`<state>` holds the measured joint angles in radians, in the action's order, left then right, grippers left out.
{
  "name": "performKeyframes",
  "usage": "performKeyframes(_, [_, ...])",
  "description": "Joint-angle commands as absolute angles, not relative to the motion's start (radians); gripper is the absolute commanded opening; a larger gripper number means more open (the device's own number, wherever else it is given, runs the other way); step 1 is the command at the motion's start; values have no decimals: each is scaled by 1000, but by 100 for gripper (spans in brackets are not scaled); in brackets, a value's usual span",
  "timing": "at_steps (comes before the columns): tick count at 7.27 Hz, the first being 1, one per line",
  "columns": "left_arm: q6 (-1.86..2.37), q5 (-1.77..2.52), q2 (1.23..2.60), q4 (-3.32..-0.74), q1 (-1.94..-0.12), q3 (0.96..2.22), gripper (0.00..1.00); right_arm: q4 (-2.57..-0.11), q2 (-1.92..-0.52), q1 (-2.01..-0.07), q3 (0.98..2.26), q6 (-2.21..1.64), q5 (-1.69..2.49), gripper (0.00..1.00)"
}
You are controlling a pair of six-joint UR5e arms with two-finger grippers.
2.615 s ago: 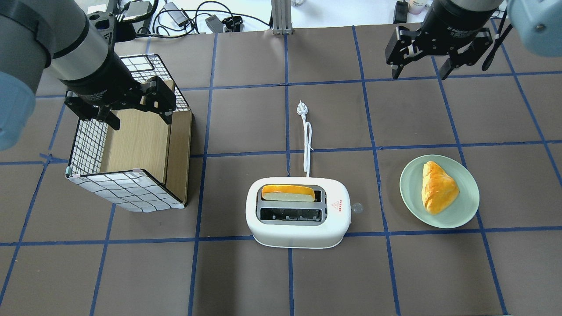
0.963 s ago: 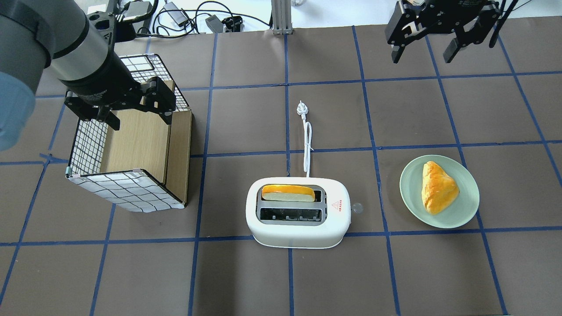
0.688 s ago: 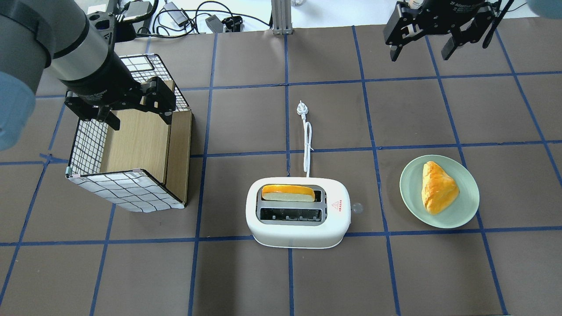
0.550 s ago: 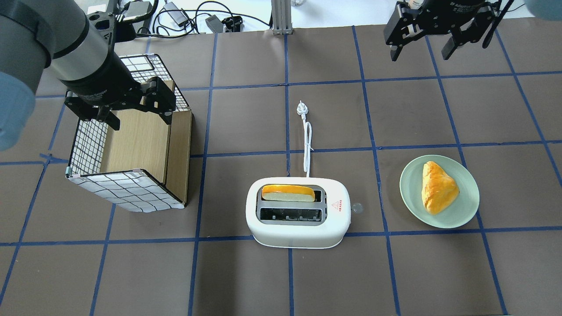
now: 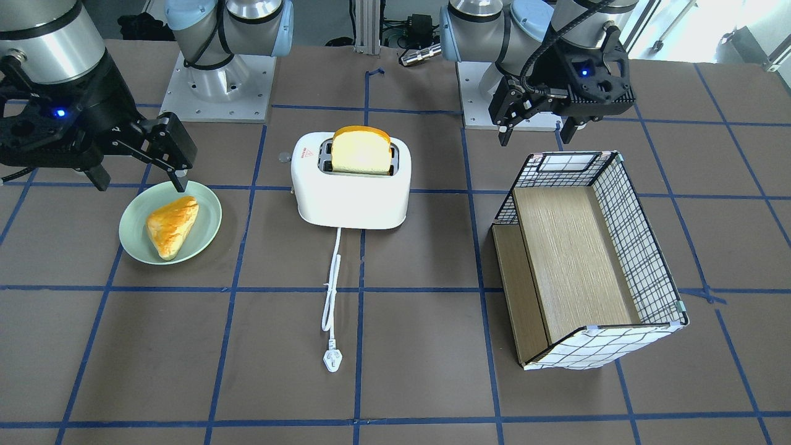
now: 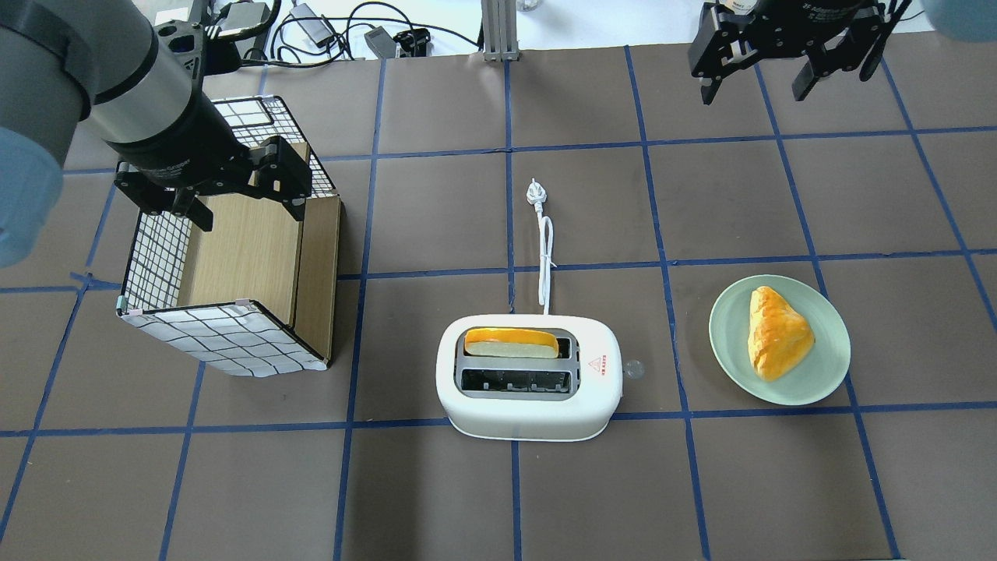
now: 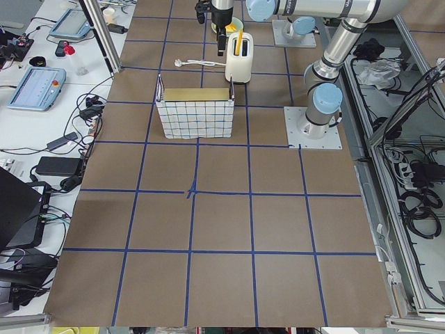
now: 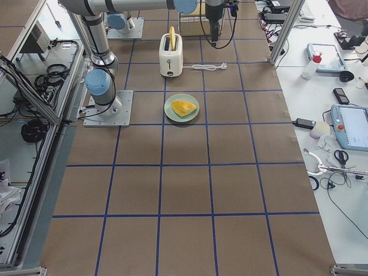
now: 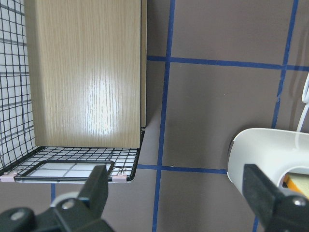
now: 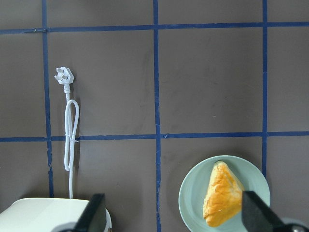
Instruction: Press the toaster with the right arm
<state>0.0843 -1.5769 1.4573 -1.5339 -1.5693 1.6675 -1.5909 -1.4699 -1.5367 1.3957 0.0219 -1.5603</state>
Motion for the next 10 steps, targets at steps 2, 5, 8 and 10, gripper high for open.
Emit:
performKeyframes(2, [84,-1577,1457,-1534,-1569,1667,100,-1482,-1508,-1539,1417,-12,-1566,100])
performKeyframes(5, [84,-1577,1457,-1532,-1569,1667,100,-1544,-1559,-1540,1492,-9,-1563,100])
performKeyframes(8, [84,-1577,1457,-1532,-1569,1667,100,-1586,-1557,-1540,1497,-15,-1574,100])
performKeyframes(10, [84,-1577,1457,-1534,-1569,1667,100,-1588,-1557,-1540,1496,-15,-1572,100])
